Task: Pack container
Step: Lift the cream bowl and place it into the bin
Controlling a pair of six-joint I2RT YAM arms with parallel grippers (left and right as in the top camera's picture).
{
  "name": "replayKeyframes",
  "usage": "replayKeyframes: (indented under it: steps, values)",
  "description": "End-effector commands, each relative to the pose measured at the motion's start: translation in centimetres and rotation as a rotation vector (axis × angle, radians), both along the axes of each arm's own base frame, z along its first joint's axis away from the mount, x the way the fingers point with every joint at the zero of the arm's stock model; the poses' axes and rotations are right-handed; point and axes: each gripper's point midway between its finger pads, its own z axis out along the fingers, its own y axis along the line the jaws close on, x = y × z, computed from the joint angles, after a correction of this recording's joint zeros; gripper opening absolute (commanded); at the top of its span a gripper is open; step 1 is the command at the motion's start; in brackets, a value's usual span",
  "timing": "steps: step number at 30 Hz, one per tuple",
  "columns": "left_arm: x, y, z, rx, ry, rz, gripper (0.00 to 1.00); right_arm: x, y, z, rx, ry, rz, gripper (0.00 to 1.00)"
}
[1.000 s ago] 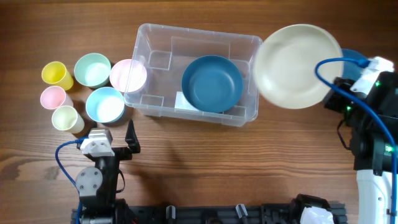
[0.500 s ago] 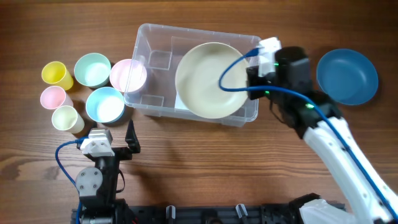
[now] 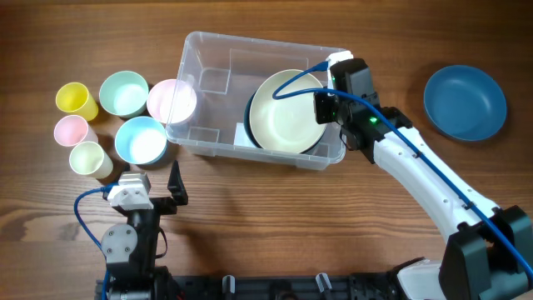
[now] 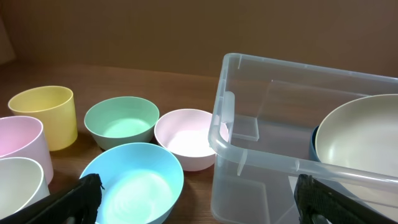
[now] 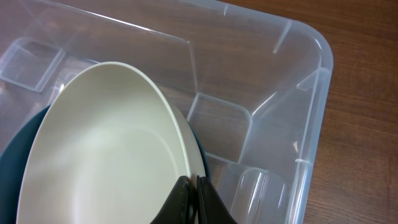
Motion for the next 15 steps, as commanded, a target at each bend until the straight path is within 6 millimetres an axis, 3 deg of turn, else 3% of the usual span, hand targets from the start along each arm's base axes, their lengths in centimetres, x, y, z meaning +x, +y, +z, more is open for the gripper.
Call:
replayKeyframes:
  steps: [1,5,6,7,8,11,15]
  values:
    - [0.02,-0.32,-0.15,0.014,-0.002,-0.018,1.00,0.61,0.25,0.59,0.017,-0.014,-0.019,0.04]
    - [0.02,-0.32,-0.15,0.014,-0.002,-0.018,1.00,0.48,0.54,0.52,0.027,-0.007,-0.006,0.06]
    - [0.02,-0.32,-0.15,0.014,-0.002,-0.018,1.00,0.49,0.52,0.54,0.027,-0.008,-0.006,0.17]
    - [0.02,-0.32,-0.15,0.014,-0.002,-0.018,1.00,0.52,0.53,0.57,0.028,-0.010,-0.006,0.50]
    - [0.02,-0.32,-0.15,0.014,-0.002,-0.018,1.00,0.53,0.53,0.58,0.028,-0.010,-0.006,0.75]
    - [0.02,-0.32,-0.15,0.014,-0.002,-0.018,1.00,0.50,0.52,0.55,0.027,-0.009,-0.006,0.79]
    - [0.02,-0.32,-0.14,0.014,-0.002,-0.018,1.00,0.46,0.57,0.53,0.028,-0.007,-0.004,0.75]
